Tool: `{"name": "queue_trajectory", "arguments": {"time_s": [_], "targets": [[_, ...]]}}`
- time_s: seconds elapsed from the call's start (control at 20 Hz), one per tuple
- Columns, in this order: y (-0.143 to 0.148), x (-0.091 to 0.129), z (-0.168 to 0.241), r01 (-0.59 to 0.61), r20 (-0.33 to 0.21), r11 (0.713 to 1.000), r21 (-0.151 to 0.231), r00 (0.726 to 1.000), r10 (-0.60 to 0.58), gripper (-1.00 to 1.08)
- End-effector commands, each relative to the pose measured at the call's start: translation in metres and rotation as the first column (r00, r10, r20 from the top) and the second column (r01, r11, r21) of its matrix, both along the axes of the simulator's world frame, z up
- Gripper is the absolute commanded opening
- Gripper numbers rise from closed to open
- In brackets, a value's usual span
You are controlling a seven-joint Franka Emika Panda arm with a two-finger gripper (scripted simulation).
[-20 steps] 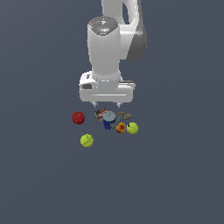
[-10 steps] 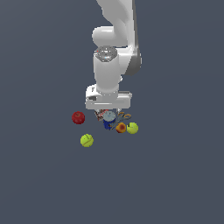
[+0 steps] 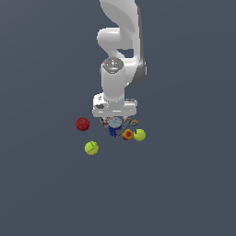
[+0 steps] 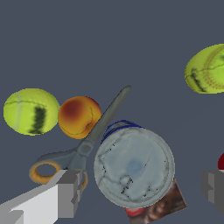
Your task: Pick up a designated object from a clutter of objects.
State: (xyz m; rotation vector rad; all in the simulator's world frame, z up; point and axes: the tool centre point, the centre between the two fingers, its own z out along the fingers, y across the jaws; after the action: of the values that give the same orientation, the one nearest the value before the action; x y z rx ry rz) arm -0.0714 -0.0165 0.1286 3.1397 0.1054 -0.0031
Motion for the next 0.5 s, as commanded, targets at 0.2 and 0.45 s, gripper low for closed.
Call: {"name": "queue_trajectory", "arguments": {"time_s": [0.2, 0.45], "targets": [[0.0002, -0.0022, -0.0036, -0.003, 0.001, 1.000, 0.000, 1.000, 0.003, 1.00], [0.0001, -0.0027, -0.0129, -0.003, 0.001, 1.000, 0.000, 1.000, 0.003, 1.00]]}}
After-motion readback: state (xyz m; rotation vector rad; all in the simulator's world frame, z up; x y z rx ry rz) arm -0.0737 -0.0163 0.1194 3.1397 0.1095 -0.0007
